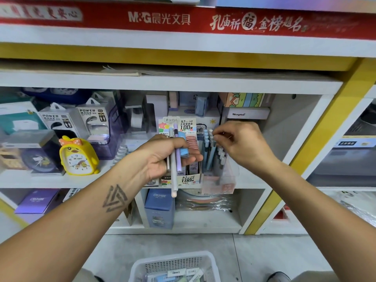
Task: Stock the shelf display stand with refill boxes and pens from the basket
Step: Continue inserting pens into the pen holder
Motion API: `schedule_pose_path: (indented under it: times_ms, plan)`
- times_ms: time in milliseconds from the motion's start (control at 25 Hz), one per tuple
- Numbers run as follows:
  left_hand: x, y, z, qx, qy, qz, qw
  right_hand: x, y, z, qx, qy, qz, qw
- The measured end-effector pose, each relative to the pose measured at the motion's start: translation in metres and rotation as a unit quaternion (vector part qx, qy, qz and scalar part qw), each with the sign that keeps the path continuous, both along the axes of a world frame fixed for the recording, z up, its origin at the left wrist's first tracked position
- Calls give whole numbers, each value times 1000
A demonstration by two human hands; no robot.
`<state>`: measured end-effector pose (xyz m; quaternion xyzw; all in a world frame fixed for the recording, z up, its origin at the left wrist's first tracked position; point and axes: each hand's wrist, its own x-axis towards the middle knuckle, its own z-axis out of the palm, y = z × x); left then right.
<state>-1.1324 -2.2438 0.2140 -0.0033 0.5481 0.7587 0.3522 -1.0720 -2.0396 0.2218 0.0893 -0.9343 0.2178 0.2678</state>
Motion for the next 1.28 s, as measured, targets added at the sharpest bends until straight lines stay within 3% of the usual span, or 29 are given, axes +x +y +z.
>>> schedule_pose_path:
  times_ms: [200,440,520,680,720,800,920,1080,1160,1200,1280]
  plan:
    - [-1,-3,0,3,4,-22,1000,-3,-11,-8,42,16,37,998]
    - [-2,-9,-2,-11,9,-42,999,-2,-15,-10,52,-55,72,995]
    - [-1,-11,-1,-5,12,-41,999,-4,-14,-13,52,-69,29,996]
    - [2,-11,2,13,8,-52,999,-8,-12,-14,173,-78,-39,981]
    - [3,-10,2,15,10,-57,998,-9,-14,-13,142,-75,-34,987]
    - [4,-10,4,8,27,-73,997,-9,-21,-8,-40,-95,-14,995]
    - [7,-11,5,-3,58,-88,994,-7,-40,-2,-331,-195,36,923]
    - [3,-23,7,8,39,-86,995,-15,-58,3,-501,-169,54,847]
    - [-3,-34,8,7,4,-57,998,-21,-60,6,-529,-156,58,832]
    - [-7,-41,8,-11,0,-28,1000,-24,-63,6,-496,-168,73,849]
    - [-12,-52,10,-50,17,15,998,-28,-71,0,-335,-183,98,919]
